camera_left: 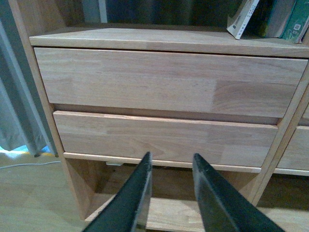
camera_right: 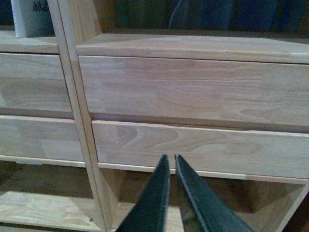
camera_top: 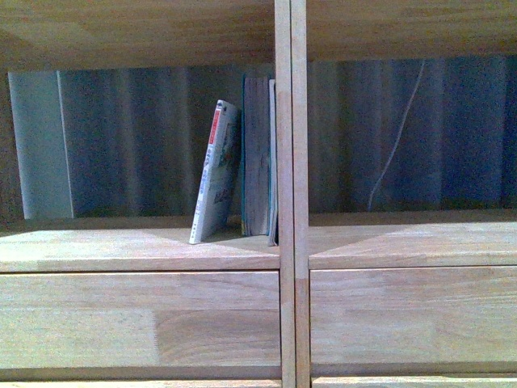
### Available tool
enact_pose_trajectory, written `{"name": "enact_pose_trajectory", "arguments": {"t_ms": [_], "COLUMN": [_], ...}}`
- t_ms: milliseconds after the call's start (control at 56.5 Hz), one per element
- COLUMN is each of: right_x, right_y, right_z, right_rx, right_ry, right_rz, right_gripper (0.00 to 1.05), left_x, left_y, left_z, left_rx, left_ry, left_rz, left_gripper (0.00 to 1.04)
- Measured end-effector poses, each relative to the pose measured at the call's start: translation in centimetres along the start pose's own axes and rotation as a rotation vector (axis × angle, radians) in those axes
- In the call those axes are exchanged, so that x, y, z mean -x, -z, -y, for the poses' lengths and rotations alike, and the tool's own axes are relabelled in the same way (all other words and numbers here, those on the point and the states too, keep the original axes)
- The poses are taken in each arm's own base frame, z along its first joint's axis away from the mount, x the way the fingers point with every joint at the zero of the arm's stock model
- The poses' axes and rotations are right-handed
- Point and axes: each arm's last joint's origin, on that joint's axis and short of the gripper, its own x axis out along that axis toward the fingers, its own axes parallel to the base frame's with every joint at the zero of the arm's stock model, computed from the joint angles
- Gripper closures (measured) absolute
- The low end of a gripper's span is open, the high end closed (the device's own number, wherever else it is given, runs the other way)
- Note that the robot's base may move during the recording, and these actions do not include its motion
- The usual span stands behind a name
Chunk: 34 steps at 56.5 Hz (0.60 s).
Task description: Organize books on shelf
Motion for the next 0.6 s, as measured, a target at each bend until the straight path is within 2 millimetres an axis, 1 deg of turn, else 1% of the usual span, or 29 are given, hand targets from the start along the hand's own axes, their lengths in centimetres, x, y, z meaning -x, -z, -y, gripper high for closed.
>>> {"name": "enact_pose_trajectory", "arguments": {"t_ms": [18, 53, 89, 159, 177, 212, 230, 248, 319, 336, 372, 425, 602], "right_x": [0.00, 0.00, 0.00, 0.00, 0.00, 0.00, 0.00, 0.00, 0.00, 0.00, 0.00, 0.00, 0.00], "right_y": [0.00, 0.00, 0.00, 0.00, 0.00, 0.00, 0.00, 0.00, 0.00, 0.00, 0.00, 0.00, 0.00], "right_z": [0.00, 0.00, 0.00, 0.00, 0.00, 0.00, 0.00, 0.00, 0.00, 0.00, 0.00, 0.00, 0.00], "right_rx": [0.000, 0.000, 0.000, 0.000, 0.000, 0.000, 0.000, 0.000, 0.000, 0.000, 0.000, -0.001, -0.001], "right_ry": [0.000, 0.000, 0.000, 0.000, 0.000, 0.000, 0.000, 0.000, 0.000, 0.000, 0.000, 0.000, 0.000], "right_rz": [0.000, 0.000, 0.000, 0.000, 0.000, 0.000, 0.000, 0.000, 0.000, 0.000, 0.000, 0.000, 0.000], "right_gripper": [0.88, 0.78, 0.69, 0.57, 0.55, 0.48, 0.45, 0.43, 0.30, 0.27, 0.17, 0.06, 0.07], "left_x": [0.00, 0.00, 0.00, 0.00, 0.00, 0.00, 0.00, 0.00, 0.00, 0.00, 0.00, 0.00, 0.00], "left_y": [0.00, 0.00, 0.00, 0.00, 0.00, 0.00, 0.00, 0.00, 0.00, 0.00, 0.00, 0.00, 0.00], "left_z": [0.00, 0.00, 0.00, 0.00, 0.00, 0.00, 0.00, 0.00, 0.00, 0.00, 0.00, 0.00, 0.00], "left_rx": [0.000, 0.000, 0.000, 0.000, 0.000, 0.000, 0.000, 0.000, -0.002, -0.002, -0.002, -0.002, -0.002], "left_ry": [0.000, 0.000, 0.000, 0.000, 0.000, 0.000, 0.000, 0.000, 0.000, 0.000, 0.000, 0.000, 0.000], "left_rz": [0.000, 0.000, 0.000, 0.000, 0.000, 0.000, 0.000, 0.000, 0.000, 0.000, 0.000, 0.000, 0.000], "left_gripper": [0.64, 0.54, 0.46, 0.32, 0.30, 0.23, 0.22, 0.18, 0.06, 0.06, 0.08, 0.07, 0.07]}}
